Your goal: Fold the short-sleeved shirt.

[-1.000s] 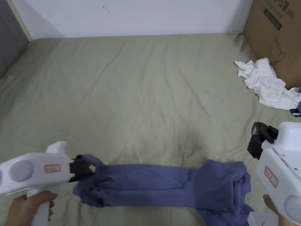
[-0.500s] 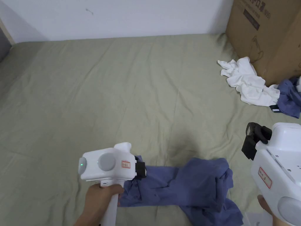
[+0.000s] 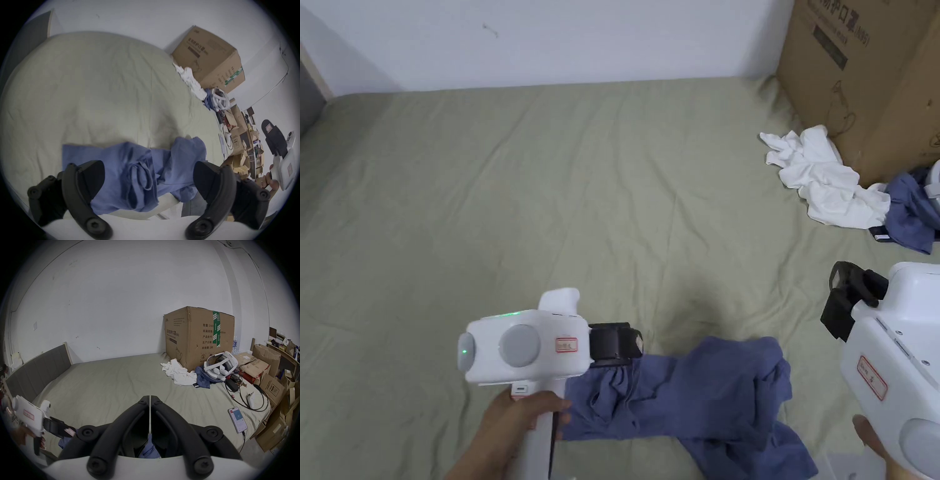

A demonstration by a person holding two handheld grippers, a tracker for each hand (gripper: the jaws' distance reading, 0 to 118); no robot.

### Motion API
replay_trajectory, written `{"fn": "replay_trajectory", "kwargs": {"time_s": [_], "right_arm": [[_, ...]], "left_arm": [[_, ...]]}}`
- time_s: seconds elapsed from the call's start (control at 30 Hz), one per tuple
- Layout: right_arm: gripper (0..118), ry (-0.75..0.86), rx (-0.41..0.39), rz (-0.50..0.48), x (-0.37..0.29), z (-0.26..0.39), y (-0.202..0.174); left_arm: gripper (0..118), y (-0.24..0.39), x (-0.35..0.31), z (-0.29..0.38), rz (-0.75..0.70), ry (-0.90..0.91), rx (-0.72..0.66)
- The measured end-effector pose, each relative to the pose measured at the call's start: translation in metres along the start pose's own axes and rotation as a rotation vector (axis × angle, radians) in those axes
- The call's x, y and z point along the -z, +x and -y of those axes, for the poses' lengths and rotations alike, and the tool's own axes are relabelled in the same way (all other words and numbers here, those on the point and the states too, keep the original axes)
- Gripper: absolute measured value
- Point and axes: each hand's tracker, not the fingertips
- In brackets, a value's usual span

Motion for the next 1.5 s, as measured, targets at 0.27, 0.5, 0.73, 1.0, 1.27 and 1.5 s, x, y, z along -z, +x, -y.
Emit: {"fn": "replay_trajectory", "kwargs": {"time_s": [0.27,0.5,0.73,1.0,1.27,1.5], "right_arm": [[4,0.009,-0.004,-0.012,-0.003,-0.004,-0.001],[4,0.004,-0.007,-0.003,-0.004,-0.005,0.004],[4,0.000,-0.004,0.010,-0.003,-0.005,0.010],[4,-0.009,-0.002,0.030,-0.006,-0.002,0.020],[4,-0.017,0.004,0.049,-0.008,-0.001,0.028],[4,-0.009,0.010,0.057,-0.011,-0.003,0.031]], "left_arm": [[111,-0.043,-0.042,-0.001,-0.133,0.156,-0.018],[6,-0.059,-0.032,0.019,-0.171,0.204,0.020],[6,-0.041,0.013,0.042,-0.150,0.080,0.045],[6,0.002,0.067,0.061,-0.126,-0.041,0.116],[6,0.040,0.092,0.064,-0.053,-0.070,0.116],[6,0.018,0.038,0.045,0.071,0.031,0.014]]}}
